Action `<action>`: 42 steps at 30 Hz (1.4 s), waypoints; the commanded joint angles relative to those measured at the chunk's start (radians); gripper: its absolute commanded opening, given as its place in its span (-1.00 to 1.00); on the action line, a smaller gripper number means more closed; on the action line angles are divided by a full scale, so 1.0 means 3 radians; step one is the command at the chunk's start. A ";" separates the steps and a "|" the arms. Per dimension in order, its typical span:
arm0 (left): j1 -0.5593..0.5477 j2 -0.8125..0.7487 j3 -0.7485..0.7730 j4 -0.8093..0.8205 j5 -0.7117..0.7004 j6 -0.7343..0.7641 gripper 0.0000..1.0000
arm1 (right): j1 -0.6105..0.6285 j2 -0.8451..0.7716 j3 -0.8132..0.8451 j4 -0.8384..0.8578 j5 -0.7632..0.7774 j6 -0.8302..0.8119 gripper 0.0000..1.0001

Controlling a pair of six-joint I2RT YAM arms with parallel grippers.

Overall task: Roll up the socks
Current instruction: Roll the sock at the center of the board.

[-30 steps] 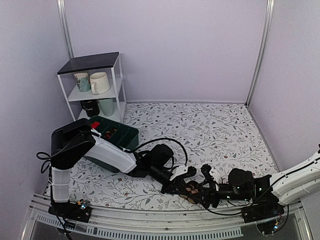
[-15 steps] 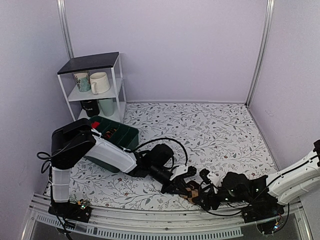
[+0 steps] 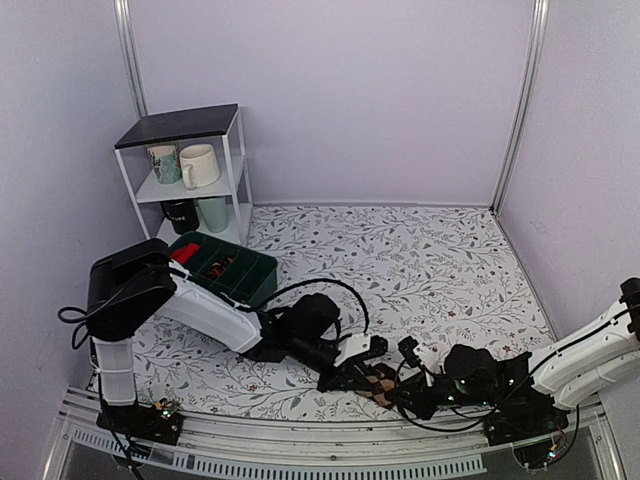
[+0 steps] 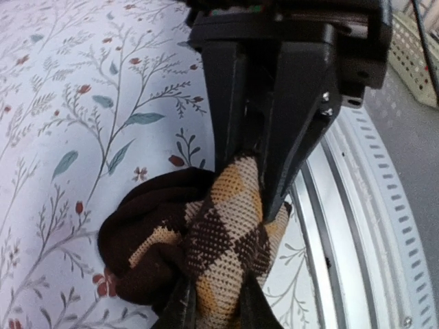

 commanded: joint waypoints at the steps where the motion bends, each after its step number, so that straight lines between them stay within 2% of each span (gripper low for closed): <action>1: -0.0036 -0.0456 -0.0548 -0.0338 -0.0932 0.0033 -0.62 | -0.0113 -0.0075 -0.0233 -0.0163 -0.0037 0.0319 -0.93; 3: -0.0080 -0.0795 -0.0708 -0.0025 -0.1139 0.0146 -0.54 | -0.0178 -0.0076 -0.0253 -0.0187 -0.0137 0.0386 -0.93; 6: -0.0131 -0.1179 -0.1015 0.0462 -0.1195 0.0411 -0.37 | -0.0258 -0.0031 -0.0217 -0.0254 -0.0277 0.0466 -0.94; 10: -0.0145 -0.1198 -0.1036 0.0393 -0.1000 0.0595 -0.36 | -0.0303 0.0136 -0.0103 -0.0345 -0.0443 0.0476 -0.94; 13: -0.0197 -0.1156 -0.1152 0.0631 -0.0882 0.0701 -0.30 | -0.0385 0.0311 -0.0017 -0.0361 -0.0716 0.0495 -0.94; 14: -0.0199 -0.1129 -0.1179 0.0755 -0.0849 0.0751 -0.04 | -0.0418 0.0381 0.0009 -0.0371 -0.0804 0.0501 -0.94; 15: -0.0203 -0.1094 -0.1187 0.0855 -0.0798 0.0842 0.64 | -0.0440 0.0446 0.0026 -0.0374 -0.0888 0.0504 -0.95; 16: -0.0203 -0.1047 -0.1156 0.0892 -0.0747 0.0941 0.97 | -0.0474 0.0511 0.0046 -0.0385 -0.0957 0.0507 -0.95; 17: -0.0199 -0.1002 -0.1089 0.0845 -0.0693 0.1016 0.99 | -0.0494 0.0572 0.0062 -0.0390 -0.1020 0.0511 -0.95; 22: -0.0180 -0.0695 -0.0755 0.0641 -0.0518 0.1200 0.99 | -0.0529 0.0696 0.0112 -0.0371 -0.1151 0.0481 -0.95; 30: -0.0169 -0.0497 -0.0602 0.0544 -0.0417 0.1169 0.96 | -0.0700 0.0829 0.0119 -0.0333 -0.1481 0.0357 -0.95; 39: -0.0151 -0.0348 -0.0494 0.0363 -0.0425 0.1087 0.49 | -0.0749 0.0915 0.0124 -0.0298 -0.1554 0.0330 -0.95; 40: -0.0146 -0.0330 -0.0478 0.0343 -0.0401 0.1082 0.41 | -0.0749 0.0914 0.0121 -0.0295 -0.1555 0.0332 -0.95; 42: -0.0132 -0.0299 -0.0443 0.0304 -0.0348 0.1055 0.05 | -0.0754 0.0905 0.0119 -0.0297 -0.1551 0.0328 -0.95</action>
